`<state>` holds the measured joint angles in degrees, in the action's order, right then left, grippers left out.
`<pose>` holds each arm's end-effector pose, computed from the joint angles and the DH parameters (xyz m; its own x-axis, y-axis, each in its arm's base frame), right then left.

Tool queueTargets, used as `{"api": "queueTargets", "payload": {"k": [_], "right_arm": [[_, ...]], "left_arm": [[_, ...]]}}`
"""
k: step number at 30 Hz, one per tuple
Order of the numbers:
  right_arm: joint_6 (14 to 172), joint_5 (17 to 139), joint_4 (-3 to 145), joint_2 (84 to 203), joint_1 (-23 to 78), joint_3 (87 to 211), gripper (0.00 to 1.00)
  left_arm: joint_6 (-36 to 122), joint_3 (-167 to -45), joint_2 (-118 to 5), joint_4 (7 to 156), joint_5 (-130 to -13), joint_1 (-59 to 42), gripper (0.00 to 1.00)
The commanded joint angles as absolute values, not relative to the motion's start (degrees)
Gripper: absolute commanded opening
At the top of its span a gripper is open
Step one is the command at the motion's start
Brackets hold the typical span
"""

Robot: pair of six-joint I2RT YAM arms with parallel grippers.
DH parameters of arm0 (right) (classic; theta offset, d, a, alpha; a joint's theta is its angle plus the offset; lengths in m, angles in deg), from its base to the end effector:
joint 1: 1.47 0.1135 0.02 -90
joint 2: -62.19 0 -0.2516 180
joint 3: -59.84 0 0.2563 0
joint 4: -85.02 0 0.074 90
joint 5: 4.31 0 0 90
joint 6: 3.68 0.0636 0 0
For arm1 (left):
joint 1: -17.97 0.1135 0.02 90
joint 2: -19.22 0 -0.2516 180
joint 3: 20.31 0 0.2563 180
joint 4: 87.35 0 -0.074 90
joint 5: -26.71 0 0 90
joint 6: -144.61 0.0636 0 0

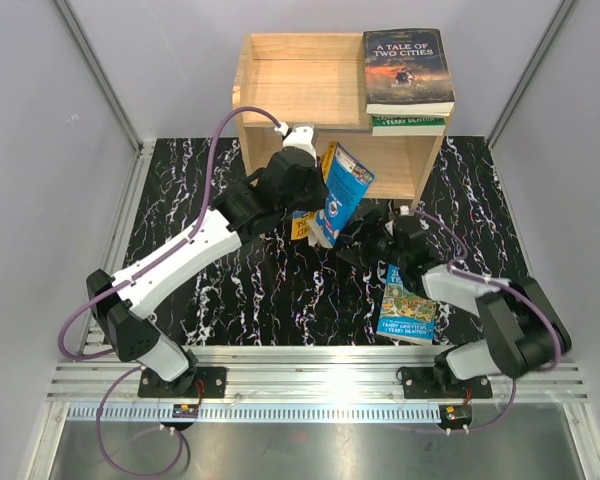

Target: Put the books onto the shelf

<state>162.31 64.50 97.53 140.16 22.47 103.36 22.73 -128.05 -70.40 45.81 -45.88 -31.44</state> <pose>0.2672 0.1438 0.1648 -0.7471 0.6581 -0.0935 0.1656 0.3205 0.9327 0.2617 -0.2762 0.3801 -0.5580 -0.1233 -0.8206 0.3052 0.8891 -0.3411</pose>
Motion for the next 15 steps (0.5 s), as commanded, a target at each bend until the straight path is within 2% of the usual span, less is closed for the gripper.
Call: {"api": "queueTargets", "payload": {"k": [1,2,6,7,8,10,12,15], "right_arm": [[167.08,59.59,113.48,147.67,22.96,109.67,0.84],[168.05,59.07,115.32,148.75,23.05,110.55,0.83],[166.31,60.03,112.55,149.64,23.66,113.01,0.82],[165.78,60.29,111.57,149.12,23.75,113.45,0.82],[164.82,60.47,110.17,148.85,23.75,114.24,0.82],[164.37,60.64,109.46,148.41,23.66,114.95,0.82],[164.54,60.64,109.45,148.58,23.75,115.21,0.81],[164.81,60.55,109.46,148.59,23.66,115.22,0.81]], "left_arm": [[22.97,-129.74,-70.08,45.97,-49.75,-31.69,0.0],[22.88,-129.74,-70.16,46.15,-50.27,-31.6,0.0],[23.23,-129.13,-69.64,47.2,-52.29,-31.6,0.36],[23.24,-128.17,-69.37,47.9,-52.82,-31.69,0.49],[23.15,-127.9,-69.2,47.82,-52.83,-31.6,0.57],[23.41,-127.46,-69.28,47.12,-52.83,-31.69,0.65],[23.59,-127.46,-70.25,46.07,-53.0,-31.69,0.66],[24.03,-128.25,-72.35,44.39,-53.79,-31.69,0.51]]}}
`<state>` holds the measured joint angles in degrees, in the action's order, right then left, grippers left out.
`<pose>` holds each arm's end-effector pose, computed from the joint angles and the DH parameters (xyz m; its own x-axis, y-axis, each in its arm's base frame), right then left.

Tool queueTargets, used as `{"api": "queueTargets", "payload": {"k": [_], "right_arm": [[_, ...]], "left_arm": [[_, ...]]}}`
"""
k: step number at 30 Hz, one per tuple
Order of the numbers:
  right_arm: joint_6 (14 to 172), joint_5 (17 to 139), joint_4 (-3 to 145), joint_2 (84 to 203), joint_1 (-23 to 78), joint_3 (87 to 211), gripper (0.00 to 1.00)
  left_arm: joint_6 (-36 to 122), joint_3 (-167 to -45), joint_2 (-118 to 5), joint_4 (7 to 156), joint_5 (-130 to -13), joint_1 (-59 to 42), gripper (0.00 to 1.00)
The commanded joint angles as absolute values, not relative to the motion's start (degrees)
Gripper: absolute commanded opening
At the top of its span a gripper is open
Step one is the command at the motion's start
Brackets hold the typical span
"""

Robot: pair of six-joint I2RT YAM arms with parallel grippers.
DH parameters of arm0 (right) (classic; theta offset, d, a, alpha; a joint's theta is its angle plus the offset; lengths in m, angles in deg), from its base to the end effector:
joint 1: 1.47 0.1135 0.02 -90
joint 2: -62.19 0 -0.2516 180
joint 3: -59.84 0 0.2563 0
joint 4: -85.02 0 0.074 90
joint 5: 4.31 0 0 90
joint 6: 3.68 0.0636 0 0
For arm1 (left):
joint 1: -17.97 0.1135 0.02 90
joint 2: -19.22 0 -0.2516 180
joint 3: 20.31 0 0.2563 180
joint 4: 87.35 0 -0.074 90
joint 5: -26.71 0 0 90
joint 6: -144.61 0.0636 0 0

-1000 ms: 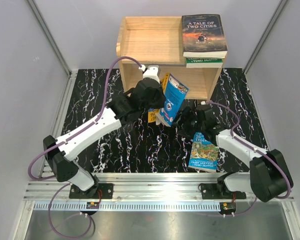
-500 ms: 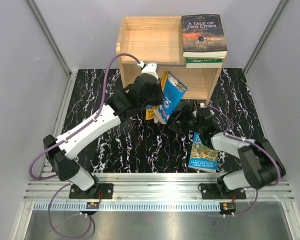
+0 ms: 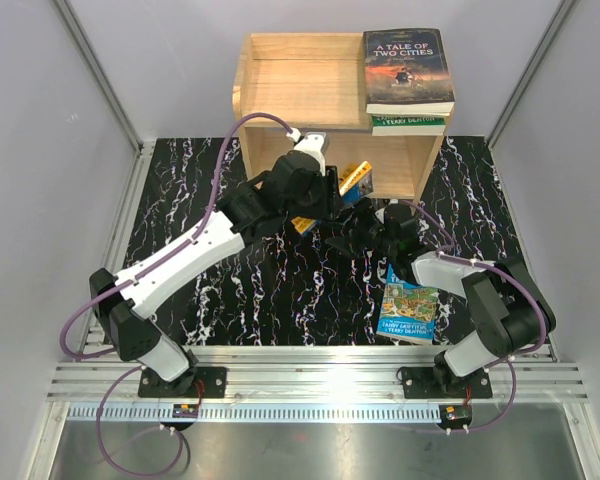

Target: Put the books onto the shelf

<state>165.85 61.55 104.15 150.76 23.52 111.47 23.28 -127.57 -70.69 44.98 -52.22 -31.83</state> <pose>0.3011 0.1690 0.1706 -0.7765 0.6281 -0.0500 0.1384 0.2475 0.9590 0.2559 -0.2839 0.3727 -0.6125 -0.0658 -0.7878 0.3795 0.8497 -0.3660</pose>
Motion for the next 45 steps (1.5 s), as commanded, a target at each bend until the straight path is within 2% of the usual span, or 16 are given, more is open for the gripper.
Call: {"api": "queueTargets", "payload": {"k": [1,2,5,8,11,12,18,22,23,25,34,37,45], "right_arm": [[164.81,60.73,109.45,148.32,23.66,114.78,0.8],[164.81,60.9,109.89,148.15,23.66,114.52,0.8],[164.63,60.03,109.98,147.7,23.75,114.6,0.79],[163.67,59.76,107.97,146.74,23.66,114.6,0.79],[163.75,60.29,108.31,145.16,23.66,112.85,0.77],[163.66,60.38,108.22,144.29,23.66,112.5,0.77],[162.26,60.38,105.41,141.73,23.66,112.14,0.77],[162.08,60.64,104.18,140.76,23.75,112.05,0.77],[161.99,60.64,103.92,140.5,23.66,112.05,0.77],[161.82,60.73,103.65,140.06,23.66,111.97,0.76],[161.12,60.82,101.11,136.55,23.66,110.65,0.76],[158.32,60.64,95.94,133.12,23.58,110.73,0.76],[150.14,62.92,74.32,118.2,23.75,112.23,0.78]], "left_arm": [[24.2,-128.25,-72.71,43.52,-53.53,-31.69,0.44],[24.99,-128.6,-73.06,43.08,-53.44,-31.6,0.33],[26.39,-129.04,-74.99,41.23,-53.53,-31.69,0.29],[27.1,-128.87,-76.14,40.09,-53.18,-31.6,0.28],[28.07,-129.56,-77.54,38.6,-53.35,-31.6,0.36],[28.16,-129.83,-78.07,38.07,-53.27,-31.69,0.42],[29.83,-131.68,-81.5,34.64,-52.83,-31.78,0.45],[30.35,-132.12,-82.2,33.32,-50.9,-31.78,0.24],[30.27,-132.12,-82.2,33.14,-50.55,-31.78,0.1],[30.09,-131.94,-81.85,32.88,-49.93,-31.78,0.0],[29.74,-128.52,-76.85,33.32,-49.22,-31.87,0.0],[28.95,-125.37,-72.99,33.05,-48.0,-32.39,0.0],[30.35,-114.37,-47.36,38.23,-44.84,-33.89,0.0]]}}
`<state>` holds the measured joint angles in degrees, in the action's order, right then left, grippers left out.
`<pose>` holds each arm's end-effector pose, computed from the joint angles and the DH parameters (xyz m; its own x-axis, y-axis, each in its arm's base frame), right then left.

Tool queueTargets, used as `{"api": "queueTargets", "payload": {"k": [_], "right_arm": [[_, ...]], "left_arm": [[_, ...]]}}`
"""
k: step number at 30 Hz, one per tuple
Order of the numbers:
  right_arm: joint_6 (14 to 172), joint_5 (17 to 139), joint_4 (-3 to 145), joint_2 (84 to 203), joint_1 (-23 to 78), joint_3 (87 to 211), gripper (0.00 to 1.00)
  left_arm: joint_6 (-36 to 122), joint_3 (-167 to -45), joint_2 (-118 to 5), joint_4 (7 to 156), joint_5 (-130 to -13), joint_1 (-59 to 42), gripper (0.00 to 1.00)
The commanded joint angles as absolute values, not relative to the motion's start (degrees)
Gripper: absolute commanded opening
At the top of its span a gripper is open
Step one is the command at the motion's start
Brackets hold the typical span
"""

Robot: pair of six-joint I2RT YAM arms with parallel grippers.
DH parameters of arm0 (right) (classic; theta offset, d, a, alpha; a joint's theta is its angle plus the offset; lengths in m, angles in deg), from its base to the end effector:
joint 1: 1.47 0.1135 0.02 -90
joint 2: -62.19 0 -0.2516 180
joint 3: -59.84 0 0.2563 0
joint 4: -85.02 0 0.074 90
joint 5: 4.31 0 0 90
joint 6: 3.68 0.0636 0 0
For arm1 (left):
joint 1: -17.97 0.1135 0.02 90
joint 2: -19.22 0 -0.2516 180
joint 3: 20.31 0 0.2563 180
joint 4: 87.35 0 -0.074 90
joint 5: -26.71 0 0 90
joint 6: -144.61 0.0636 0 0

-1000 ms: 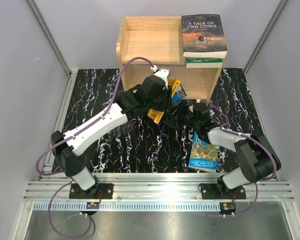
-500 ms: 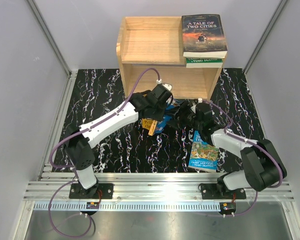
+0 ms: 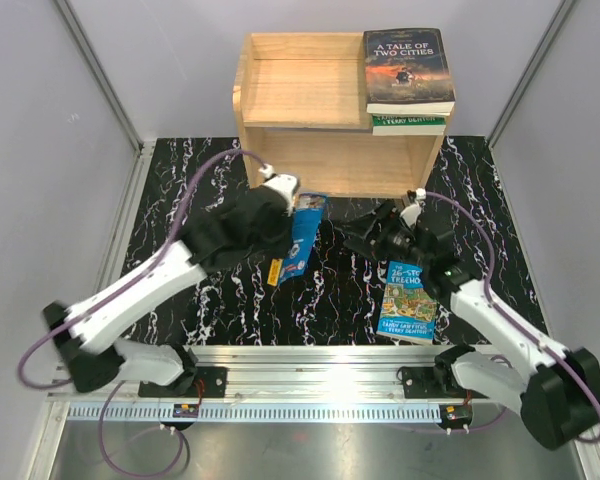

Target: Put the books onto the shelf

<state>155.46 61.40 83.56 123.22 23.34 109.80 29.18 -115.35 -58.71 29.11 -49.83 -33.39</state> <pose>0.2418 0.1406 0.2558 -0.7681 0.5833 -0.2642 -0.0820 0.3197 0.9440 0.2026 -0.2298 0.3365 -0.6918 0.1965 -0.6949 0.4013 0.9046 -0.1437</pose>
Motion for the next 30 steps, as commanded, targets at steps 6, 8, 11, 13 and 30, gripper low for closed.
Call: {"api": "queueTargets", "payload": {"k": [6,8,11,13,30], "right_arm": [[147.49,64.95,63.85,110.1,23.58,111.36,0.79],[147.58,65.13,62.09,108.86,23.57,110.82,0.79],[147.23,65.3,60.07,107.45,23.57,110.82,0.79],[146.44,65.47,58.23,107.1,23.57,111.61,0.79],[141.69,66.62,49.08,104.46,23.57,111.96,0.79]], "left_arm": [[36.32,-108.67,-37.31,48.31,-36.5,-33.89,0.0],[38.52,-107.69,-36.85,51.32,-34.29,-33.8,0.0],[41.6,-109.26,-40.27,54.41,-32.35,-33.8,0.0],[42.13,-111.71,-44.03,54.85,-32.35,-33.71,0.0],[44.93,-110.67,-49.15,71.0,-21.45,-33.71,0.0]]}}
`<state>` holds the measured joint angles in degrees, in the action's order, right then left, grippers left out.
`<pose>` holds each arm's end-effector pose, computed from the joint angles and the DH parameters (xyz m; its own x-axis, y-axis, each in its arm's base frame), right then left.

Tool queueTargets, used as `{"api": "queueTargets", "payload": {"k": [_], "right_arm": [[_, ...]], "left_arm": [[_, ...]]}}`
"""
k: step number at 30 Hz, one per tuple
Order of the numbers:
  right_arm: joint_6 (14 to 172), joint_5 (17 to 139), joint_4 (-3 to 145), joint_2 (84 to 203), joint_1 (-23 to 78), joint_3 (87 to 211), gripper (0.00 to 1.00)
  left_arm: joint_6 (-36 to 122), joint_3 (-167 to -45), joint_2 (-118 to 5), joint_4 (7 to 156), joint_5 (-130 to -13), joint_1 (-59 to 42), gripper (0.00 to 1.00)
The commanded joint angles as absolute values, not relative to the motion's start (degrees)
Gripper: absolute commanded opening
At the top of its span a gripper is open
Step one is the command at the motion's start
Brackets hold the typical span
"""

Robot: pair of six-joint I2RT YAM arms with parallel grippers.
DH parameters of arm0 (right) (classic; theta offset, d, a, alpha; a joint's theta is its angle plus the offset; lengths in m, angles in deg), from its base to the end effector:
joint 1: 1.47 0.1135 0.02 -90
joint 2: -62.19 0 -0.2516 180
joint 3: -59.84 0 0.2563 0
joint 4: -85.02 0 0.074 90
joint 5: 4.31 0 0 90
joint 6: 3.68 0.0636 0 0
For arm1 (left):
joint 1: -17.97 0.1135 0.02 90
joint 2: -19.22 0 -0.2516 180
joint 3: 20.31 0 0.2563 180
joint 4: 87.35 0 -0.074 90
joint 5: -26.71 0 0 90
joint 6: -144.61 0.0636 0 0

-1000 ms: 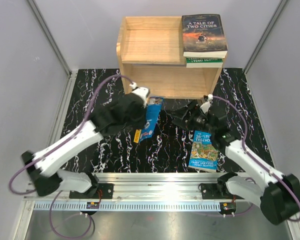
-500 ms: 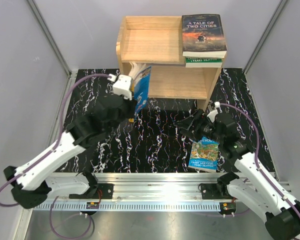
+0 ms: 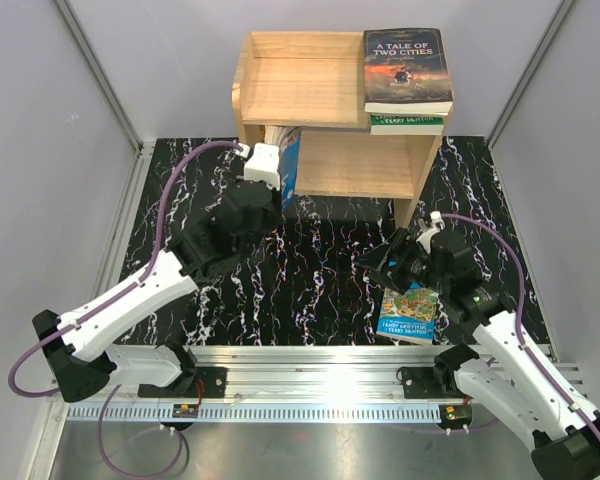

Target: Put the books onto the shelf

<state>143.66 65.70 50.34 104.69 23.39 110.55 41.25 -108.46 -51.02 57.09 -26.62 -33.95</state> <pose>0.1795 0.1071 0.2605 -0.7846 0.5084 -0.3548 -0.0226 0.5485 0.8359 0.2137 -0.2111 0.3912 -0.2467 0.0144 -0.9690 0.2296 0.9723 -0.0440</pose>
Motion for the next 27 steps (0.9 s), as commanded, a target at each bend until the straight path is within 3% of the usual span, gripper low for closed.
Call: {"api": "queueTargets", "payload": {"k": [1,15,27], "right_arm": [[141.34,66.36,48.64,104.64,23.57,111.96,0.79],[139.76,63.46,46.35,107.71,23.49,108.8,0.79],[137.3,62.75,45.3,112.19,23.57,107.92,0.79]], "left_arm": [[46.51,-110.58,-49.16,71.98,-21.19,-33.71,0.0],[54.26,-91.87,-46.34,109.57,-21.62,-28.36,0.0],[48.21,-83.26,-42.22,124.35,-33.74,-20.71,0.0]]}}
